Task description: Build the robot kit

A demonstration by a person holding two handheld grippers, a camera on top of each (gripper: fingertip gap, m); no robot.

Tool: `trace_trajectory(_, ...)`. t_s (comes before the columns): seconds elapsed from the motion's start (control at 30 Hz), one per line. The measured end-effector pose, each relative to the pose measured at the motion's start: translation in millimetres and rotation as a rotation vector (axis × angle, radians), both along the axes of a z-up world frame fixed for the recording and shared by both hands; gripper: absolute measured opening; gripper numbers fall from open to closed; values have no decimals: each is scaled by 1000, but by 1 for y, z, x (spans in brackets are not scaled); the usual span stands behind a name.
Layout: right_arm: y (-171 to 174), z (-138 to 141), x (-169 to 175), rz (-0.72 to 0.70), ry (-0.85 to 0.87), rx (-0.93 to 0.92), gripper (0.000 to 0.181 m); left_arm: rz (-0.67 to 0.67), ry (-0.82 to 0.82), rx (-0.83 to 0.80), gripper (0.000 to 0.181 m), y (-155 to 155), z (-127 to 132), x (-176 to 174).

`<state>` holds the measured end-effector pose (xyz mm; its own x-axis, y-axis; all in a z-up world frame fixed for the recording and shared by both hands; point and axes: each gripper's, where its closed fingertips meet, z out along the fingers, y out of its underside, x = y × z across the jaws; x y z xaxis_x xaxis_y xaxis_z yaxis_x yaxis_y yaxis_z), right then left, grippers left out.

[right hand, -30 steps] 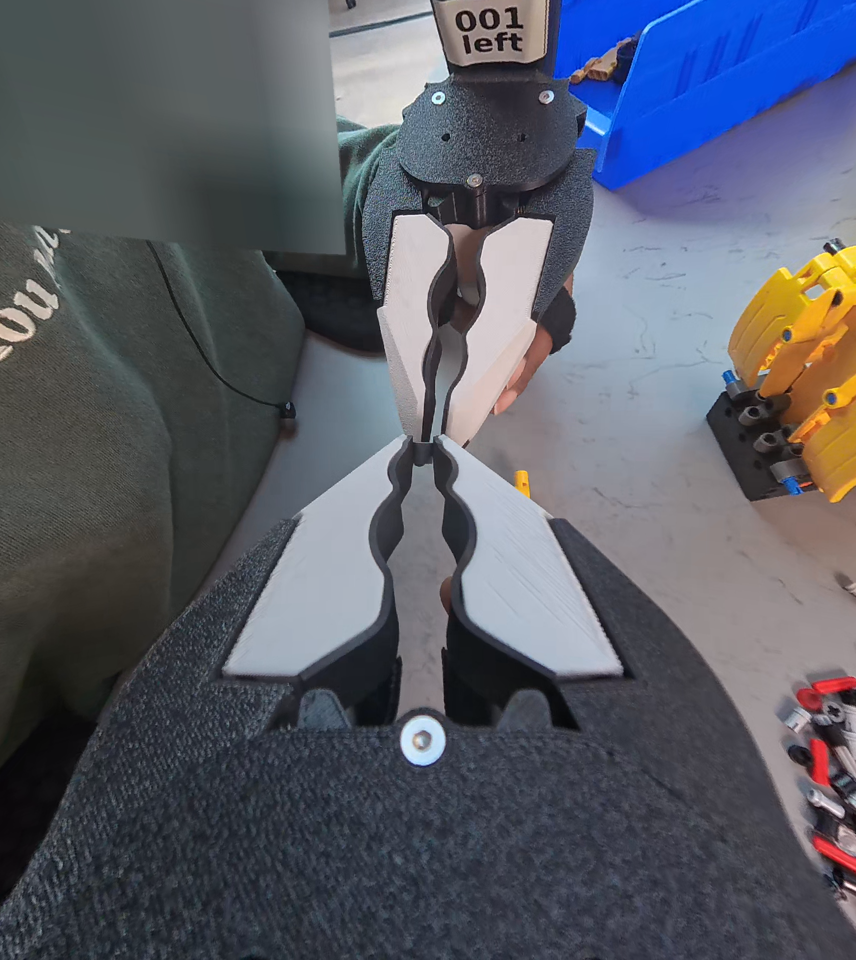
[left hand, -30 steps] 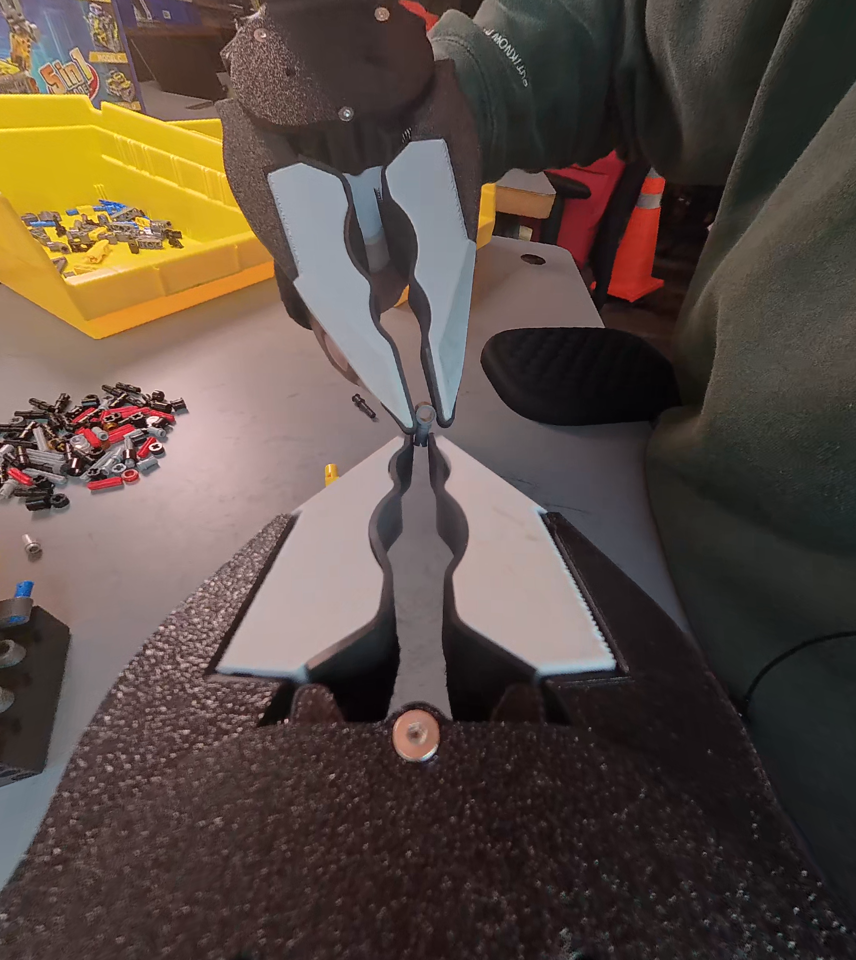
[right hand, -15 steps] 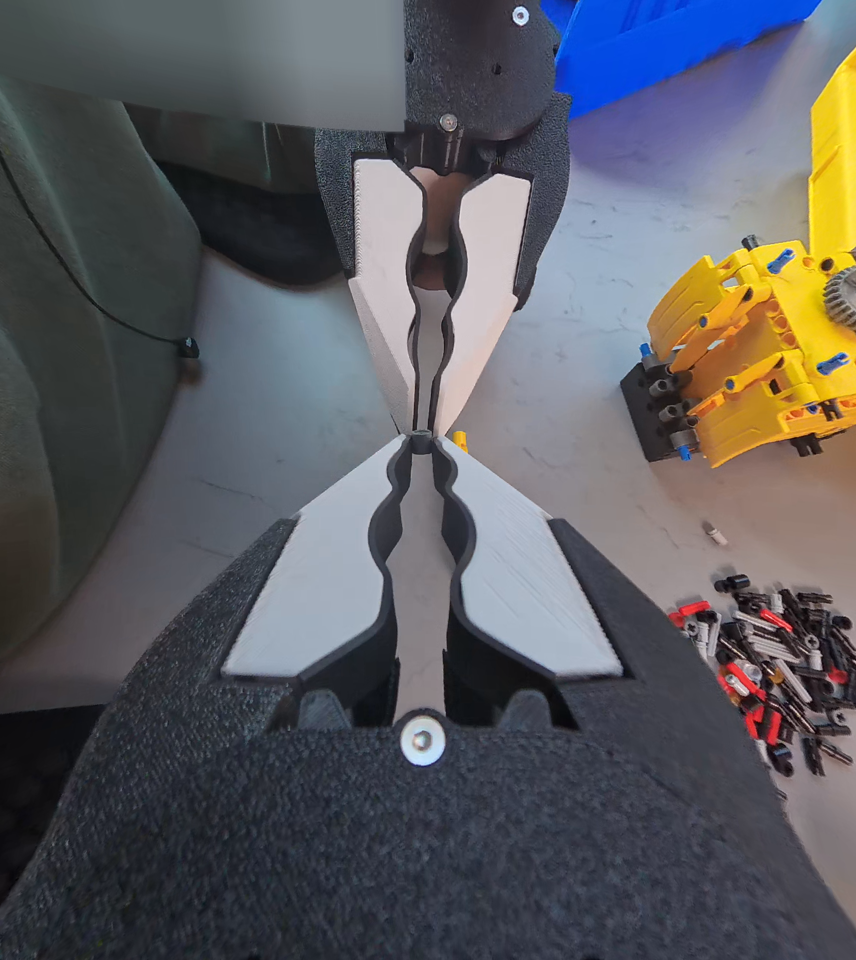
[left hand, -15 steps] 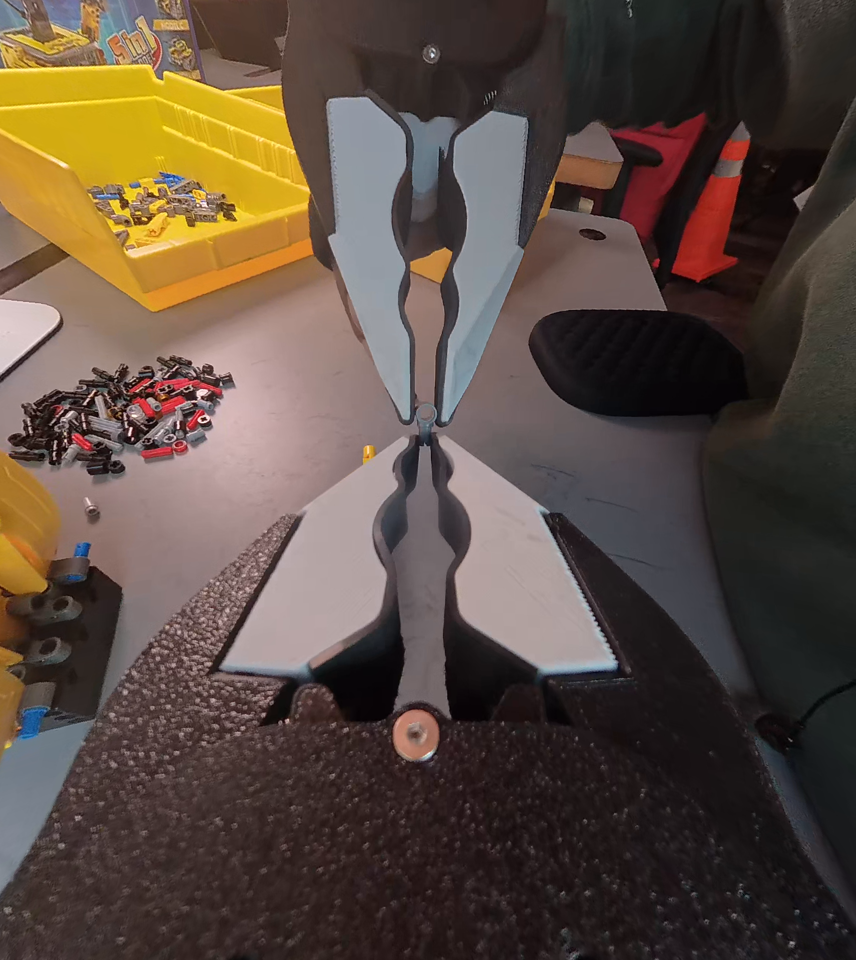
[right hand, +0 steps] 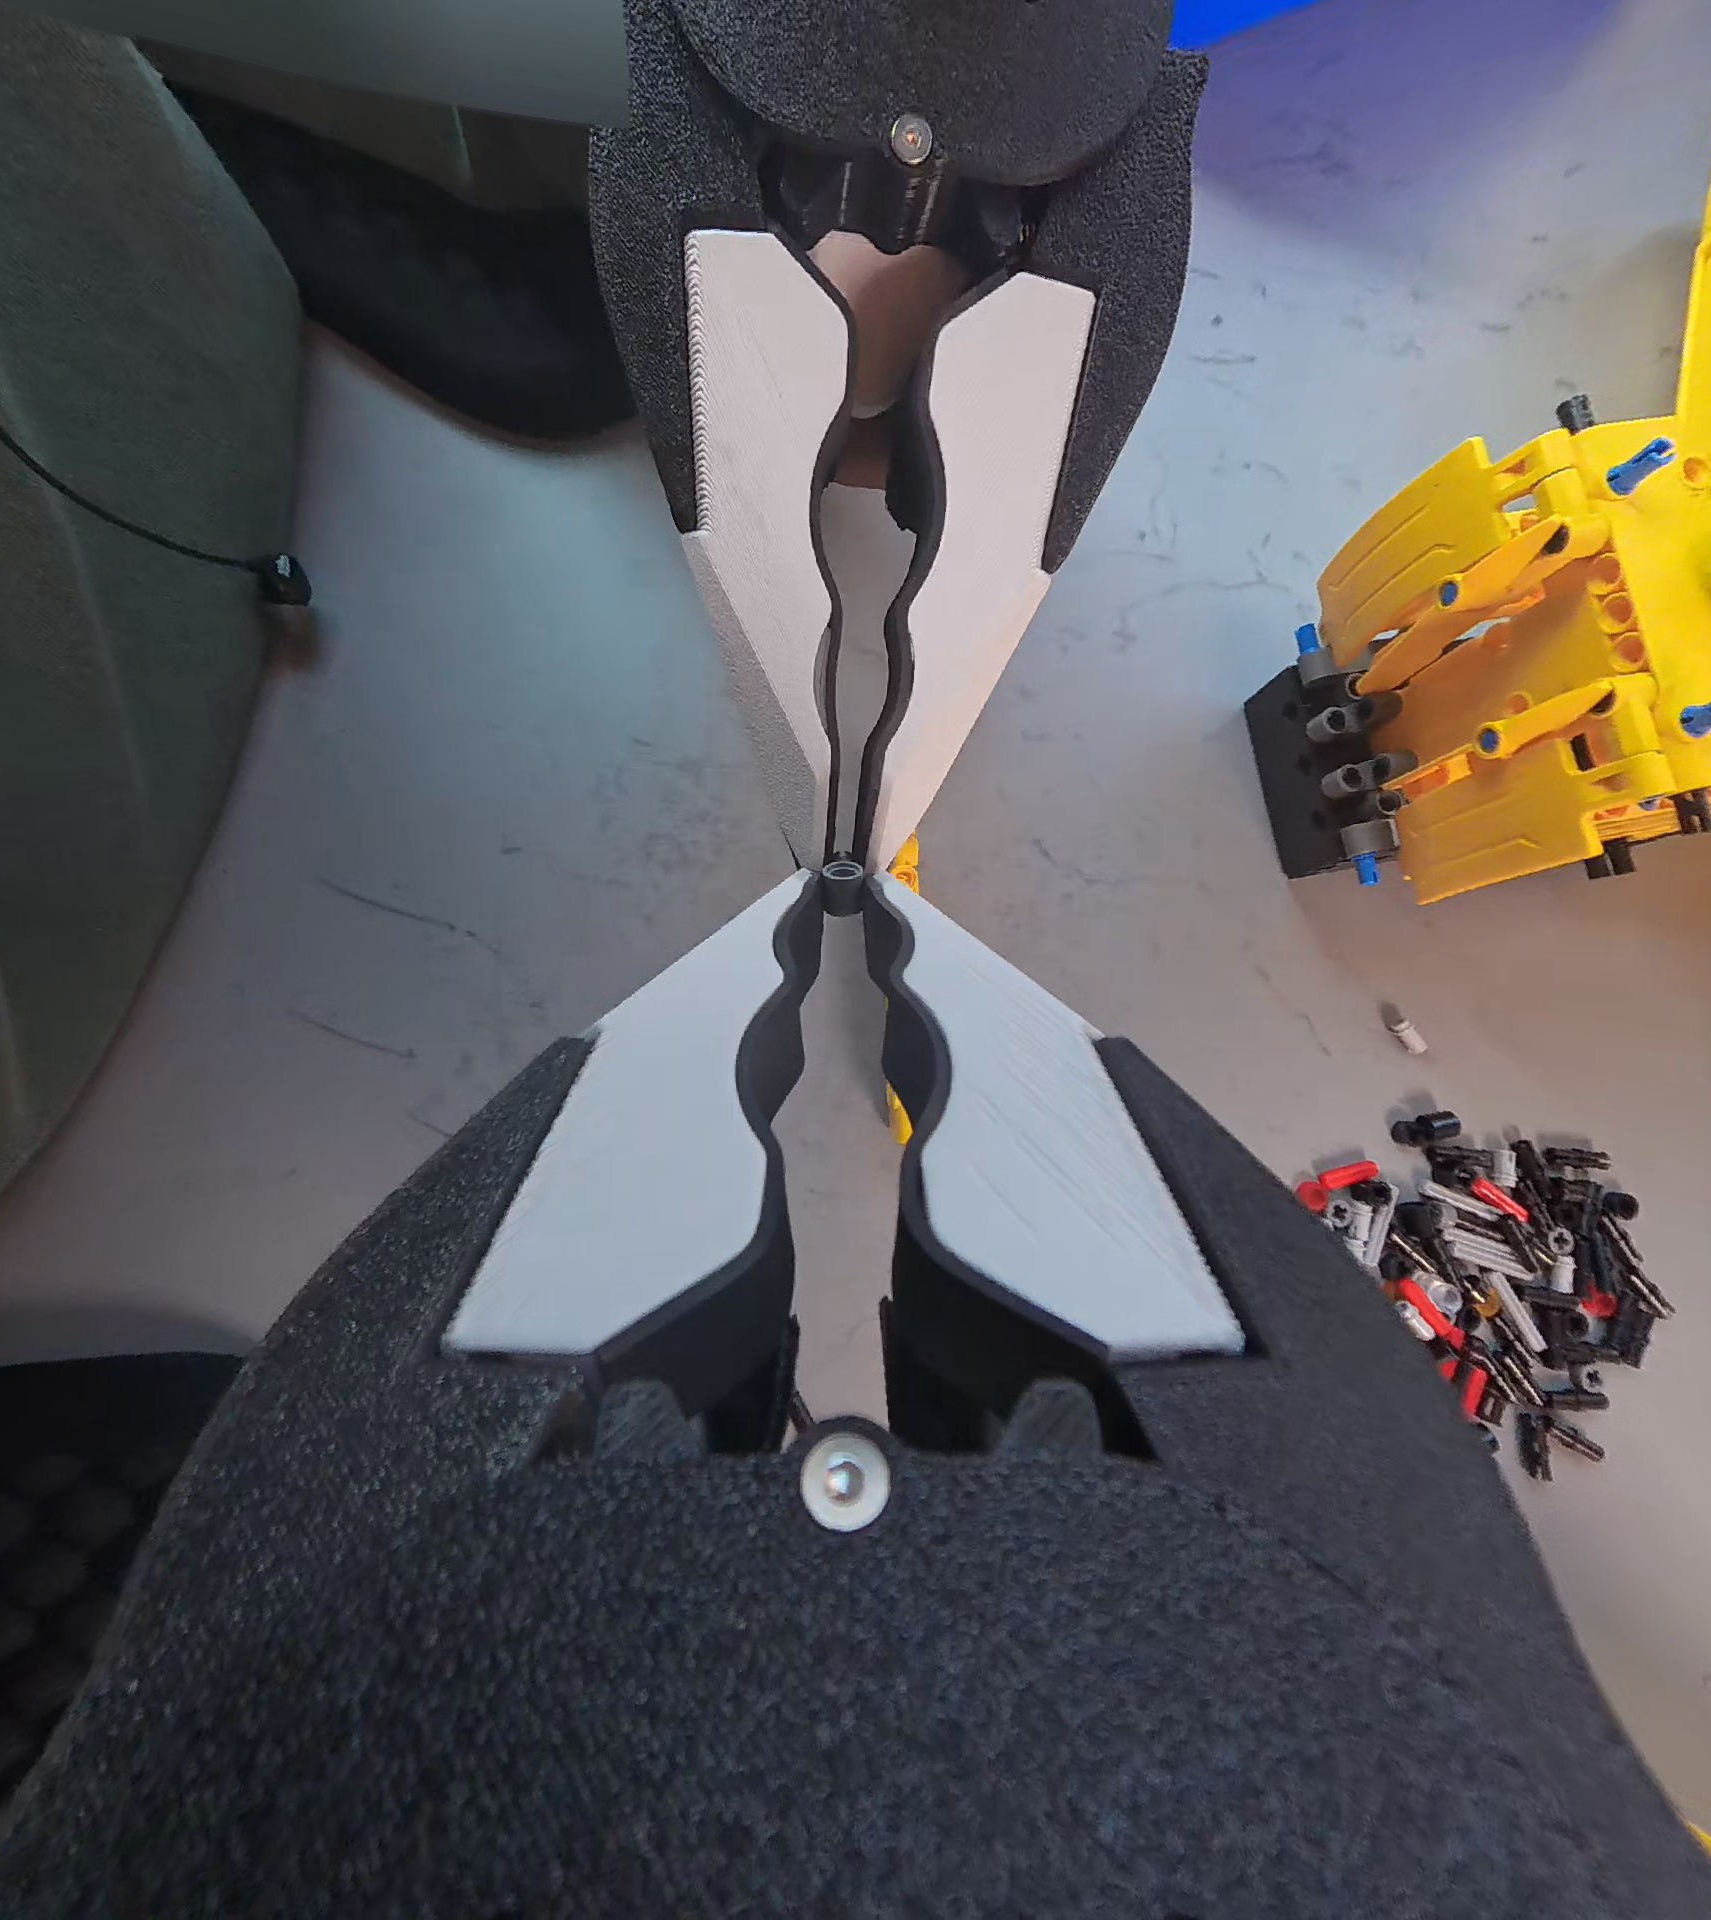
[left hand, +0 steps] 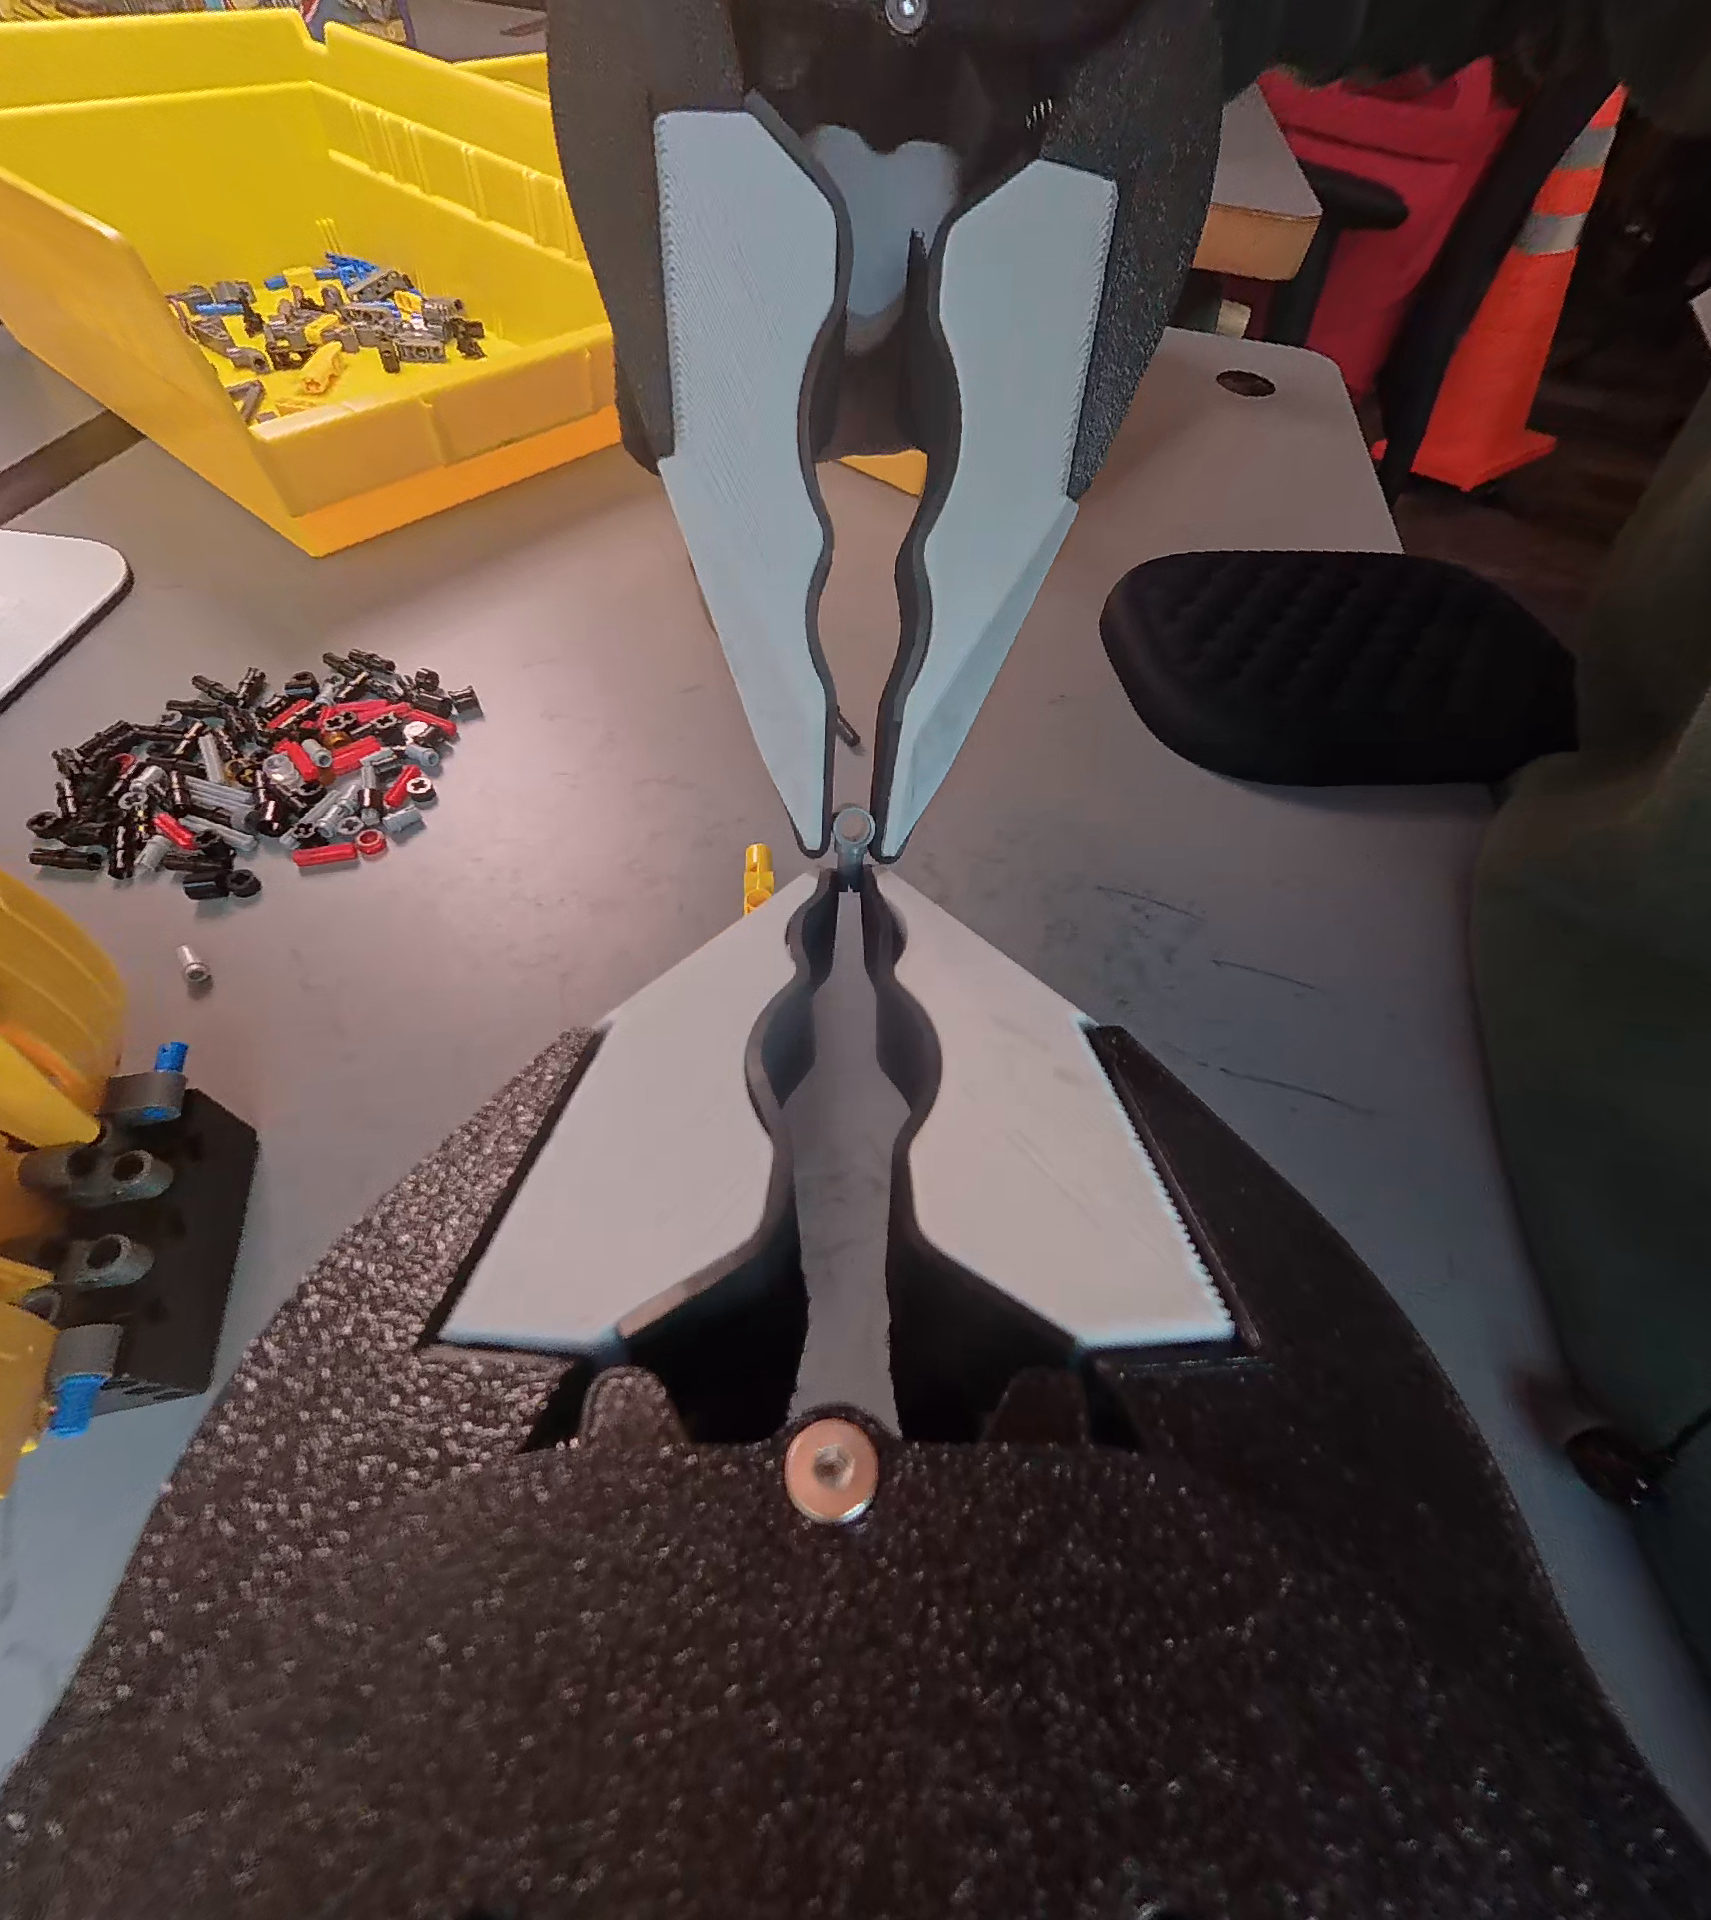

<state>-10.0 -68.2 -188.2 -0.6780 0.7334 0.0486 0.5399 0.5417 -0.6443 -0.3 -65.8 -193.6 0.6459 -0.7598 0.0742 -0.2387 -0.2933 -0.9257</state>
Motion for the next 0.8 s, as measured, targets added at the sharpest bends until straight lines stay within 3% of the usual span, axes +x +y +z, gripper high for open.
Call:
trace_trajectory(0.57,1,-5,0,4,-49,11,7,-1,-6,-31,4,0,-4,0)
trace_trajectory(0.8,29,-38,5,2,-250,139,6,67,143,-136,23,5,-38,-22)
